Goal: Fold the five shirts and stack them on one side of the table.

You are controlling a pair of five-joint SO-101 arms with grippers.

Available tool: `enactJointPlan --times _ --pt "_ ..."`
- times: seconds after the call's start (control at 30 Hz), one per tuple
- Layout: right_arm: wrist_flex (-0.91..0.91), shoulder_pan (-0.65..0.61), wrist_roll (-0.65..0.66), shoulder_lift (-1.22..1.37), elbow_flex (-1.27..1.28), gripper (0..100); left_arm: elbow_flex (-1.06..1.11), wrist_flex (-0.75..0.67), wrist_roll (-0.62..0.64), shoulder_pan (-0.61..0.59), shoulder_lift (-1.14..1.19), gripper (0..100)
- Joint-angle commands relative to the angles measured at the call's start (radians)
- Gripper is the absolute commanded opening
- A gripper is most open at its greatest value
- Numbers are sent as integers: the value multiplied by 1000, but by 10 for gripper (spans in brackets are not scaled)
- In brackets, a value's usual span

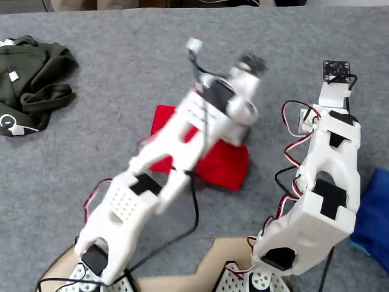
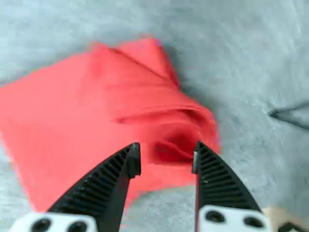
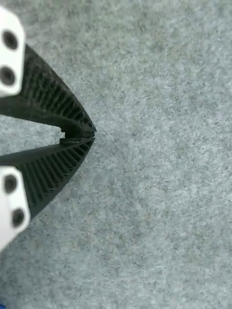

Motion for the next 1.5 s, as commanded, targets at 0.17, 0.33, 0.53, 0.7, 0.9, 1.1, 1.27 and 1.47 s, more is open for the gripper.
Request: enactJointPlan --times 0.17,0.33,0.53,0.7,0.9,1.1,1.27,1.47 --pt "8 -36 -3 -10 -56 6 -63 18 -2 -273 1 66" --pt "129 -93 23 -12 -122 6 8 -3 -48 -276 114 21" --pt "486 -191 129 -47 -375 6 -66 -3 -49 -301 262 20" --pt "766 -321 264 -54 -608 6 -170 -3 -46 -318 344 20" --pt "942 -510 287 -58 -737 6 -207 -2 -46 -351 398 20" --pt "1023 -690 287 -56 -753 6 -253 21 -43 -411 367 20" --pt "1045 -740 281 -62 -760 6 -224 21 -43 -456 213 20" --pt "1066 -806 278 -41 -740 6 2 21 -58 -542 -47 20"
